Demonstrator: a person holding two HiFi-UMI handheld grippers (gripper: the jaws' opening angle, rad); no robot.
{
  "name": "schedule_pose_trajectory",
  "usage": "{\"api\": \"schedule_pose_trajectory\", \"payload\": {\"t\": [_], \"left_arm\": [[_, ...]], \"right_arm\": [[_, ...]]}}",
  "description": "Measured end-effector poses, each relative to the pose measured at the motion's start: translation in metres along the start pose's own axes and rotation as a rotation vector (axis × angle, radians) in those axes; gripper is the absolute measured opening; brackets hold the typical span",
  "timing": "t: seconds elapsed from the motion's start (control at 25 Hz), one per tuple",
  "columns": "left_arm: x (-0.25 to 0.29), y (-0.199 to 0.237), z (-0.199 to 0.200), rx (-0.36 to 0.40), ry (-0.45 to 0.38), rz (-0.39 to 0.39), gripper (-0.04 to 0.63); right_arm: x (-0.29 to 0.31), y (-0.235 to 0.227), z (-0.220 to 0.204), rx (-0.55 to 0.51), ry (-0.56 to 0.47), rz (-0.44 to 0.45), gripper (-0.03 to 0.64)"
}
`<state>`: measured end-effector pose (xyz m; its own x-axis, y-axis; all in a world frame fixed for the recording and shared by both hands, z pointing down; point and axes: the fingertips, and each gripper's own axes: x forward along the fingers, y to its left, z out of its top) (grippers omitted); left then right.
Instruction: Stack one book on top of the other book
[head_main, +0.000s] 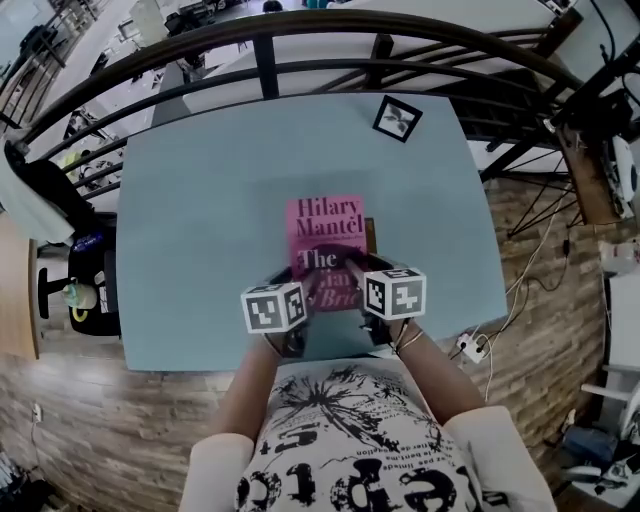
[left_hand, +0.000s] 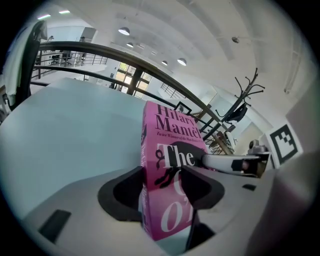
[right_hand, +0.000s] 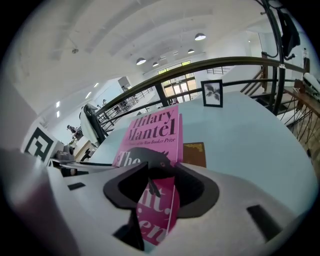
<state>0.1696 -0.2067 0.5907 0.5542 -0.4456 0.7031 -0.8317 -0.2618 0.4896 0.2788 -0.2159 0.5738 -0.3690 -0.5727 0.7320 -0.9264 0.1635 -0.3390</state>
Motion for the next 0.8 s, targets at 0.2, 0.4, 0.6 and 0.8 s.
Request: {"api": "schedule_pose_trajectory", "payload": {"t": [0.2,0.4,0.6,0.8], "left_arm": [[0.019,-0.014,-0.014,-0.017,0.018,0.022,0.239],[0.036,-0.018,-0.023,-0.013,0.057,0.026,0.238],[0.047,-0.017,-0.028,-0.001,0.091,0.027,0.238],[0.054,-0.016,-0.029,0.022,0.086,0.048,0.238]], "right_arm": [[-0.001,-0.028,-0.016,0.044,0.03,0.003,0.155],[0.005,-0.046,-0.026,0.063,0.064,0.005,0.155],[0.013,-0.056,-0.033,0.078,0.092,0.001,0.155],[0.022,-0.063,-0.038,0.109,0.099,0.003,0.159]]}}
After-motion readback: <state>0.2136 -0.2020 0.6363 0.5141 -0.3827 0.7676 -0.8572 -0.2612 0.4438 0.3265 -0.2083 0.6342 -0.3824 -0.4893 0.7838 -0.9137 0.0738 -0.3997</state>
